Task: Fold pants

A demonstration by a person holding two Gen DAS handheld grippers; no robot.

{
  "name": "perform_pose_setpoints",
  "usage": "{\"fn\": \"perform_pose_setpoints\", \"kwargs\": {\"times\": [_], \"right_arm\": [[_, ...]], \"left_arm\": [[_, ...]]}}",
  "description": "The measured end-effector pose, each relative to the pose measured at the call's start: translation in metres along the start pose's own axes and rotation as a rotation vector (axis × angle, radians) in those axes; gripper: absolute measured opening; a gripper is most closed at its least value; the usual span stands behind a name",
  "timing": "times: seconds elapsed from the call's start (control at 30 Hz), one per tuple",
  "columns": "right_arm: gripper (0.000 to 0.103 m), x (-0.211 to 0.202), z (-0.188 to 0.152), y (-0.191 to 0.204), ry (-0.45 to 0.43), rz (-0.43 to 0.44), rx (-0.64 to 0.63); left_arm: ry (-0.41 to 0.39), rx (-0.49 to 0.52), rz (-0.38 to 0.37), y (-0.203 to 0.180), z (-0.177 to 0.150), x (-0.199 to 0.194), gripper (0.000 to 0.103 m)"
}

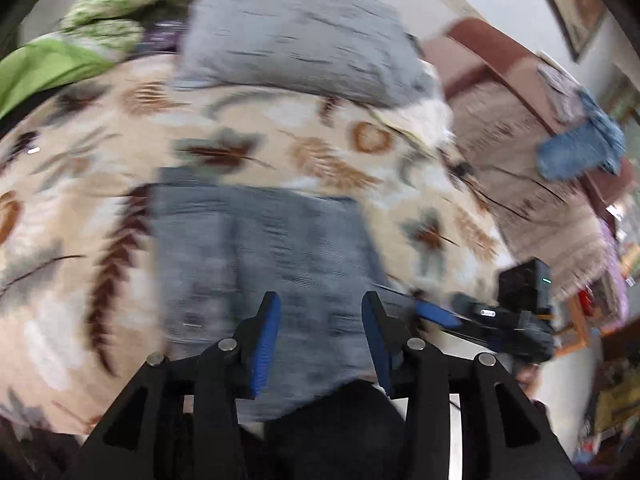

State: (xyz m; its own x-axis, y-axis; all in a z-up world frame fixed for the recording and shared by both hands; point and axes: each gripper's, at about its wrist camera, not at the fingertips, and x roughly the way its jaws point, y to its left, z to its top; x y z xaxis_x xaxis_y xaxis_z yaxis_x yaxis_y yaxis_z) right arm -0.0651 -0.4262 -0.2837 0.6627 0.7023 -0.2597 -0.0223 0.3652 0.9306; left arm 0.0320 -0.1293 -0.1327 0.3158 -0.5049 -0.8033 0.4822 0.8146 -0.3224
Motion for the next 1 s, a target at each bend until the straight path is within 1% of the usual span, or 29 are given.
{"fn": "perform_pose_setpoints", "kwargs": {"times": [0.03, 0.07, 0.13, 0.2, 0.27, 0.37, 0.4, 0.47, 0.57, 0.6, 0.63, 0.67, 0.7, 0.73, 0.77, 0.9, 0.97, 1.0], "right_arm": [[0.073, 0.002, 0.002, -0.002, 0.014, 0.008, 0.023], [0.073, 0.008, 0.003, -0.006, 0.033, 0.02, 0.055], [0.073, 0.019, 0.001, -0.012, 0.061, 0.047, 0.11], [0.073, 0.032, -0.004, -0.015, 0.08, 0.071, 0.149], [0.073, 0.044, -0.008, -0.014, 0.101, 0.053, 0.166], [0.073, 0.058, -0.007, -0.012, 0.106, 0.051, 0.178], [0.073, 0.064, -0.004, -0.01, 0.103, 0.034, 0.176], [0.076, 0.074, 0.001, -0.005, 0.101, -0.031, 0.175], [0.075, 0.09, 0.007, 0.004, 0.111, -0.111, 0.156], [0.072, 0.094, 0.008, 0.012, 0.102, -0.14, 0.116], [0.053, 0.097, 0.01, 0.022, 0.091, -0.18, 0.059], [0.018, 0.1, 0.011, 0.036, 0.091, -0.244, -0.024], [0.01, 0.102, 0.012, 0.044, 0.088, -0.291, -0.069], [0.01, 0.101, 0.013, 0.056, 0.074, -0.326, -0.117], [0.01, 0.099, 0.015, 0.069, 0.055, -0.341, -0.165], [0.009, 0.079, 0.024, 0.114, -0.044, -0.37, -0.312], [0.009, 0.064, 0.026, 0.127, -0.092, -0.39, -0.372], [0.009, 0.059, 0.025, 0.128, -0.111, -0.402, -0.382]], "left_arm": [[-0.011, -0.016, 0.033, 0.011, 0.001, 0.001, 0.043], [-0.018, -0.034, 0.083, 0.024, 0.001, 0.004, 0.043], [-0.005, -0.072, 0.151, 0.047, -0.003, 0.014, 0.043], [0.022, -0.099, 0.152, 0.063, -0.009, 0.022, 0.043], [0.035, -0.102, 0.167, 0.07, -0.014, 0.029, 0.043], [0.051, -0.098, 0.15, 0.075, -0.019, 0.039, 0.043], [0.052, -0.092, 0.147, 0.076, -0.02, 0.042, 0.043], [0.057, -0.084, 0.145, 0.076, -0.021, 0.047, 0.043], [0.065, -0.103, 0.132, 0.079, -0.022, 0.051, 0.043], [0.065, -0.106, 0.13, 0.081, -0.024, 0.049, 0.043], [0.063, -0.108, 0.128, 0.082, -0.024, 0.049, 0.043], [0.061, -0.105, 0.129, 0.081, -0.023, 0.047, 0.043], [0.059, -0.101, 0.127, 0.079, -0.023, 0.046, 0.043], [0.056, -0.097, 0.12, 0.077, -0.022, 0.044, 0.043], [0.052, -0.094, 0.115, 0.075, -0.021, 0.042, 0.043], [0.035, -0.072, 0.071, 0.059, -0.015, 0.036, 0.043], [0.035, -0.034, 0.068, 0.044, -0.013, 0.041, 0.043], [0.041, -0.022, 0.076, 0.04, -0.013, 0.044, 0.043]]}}
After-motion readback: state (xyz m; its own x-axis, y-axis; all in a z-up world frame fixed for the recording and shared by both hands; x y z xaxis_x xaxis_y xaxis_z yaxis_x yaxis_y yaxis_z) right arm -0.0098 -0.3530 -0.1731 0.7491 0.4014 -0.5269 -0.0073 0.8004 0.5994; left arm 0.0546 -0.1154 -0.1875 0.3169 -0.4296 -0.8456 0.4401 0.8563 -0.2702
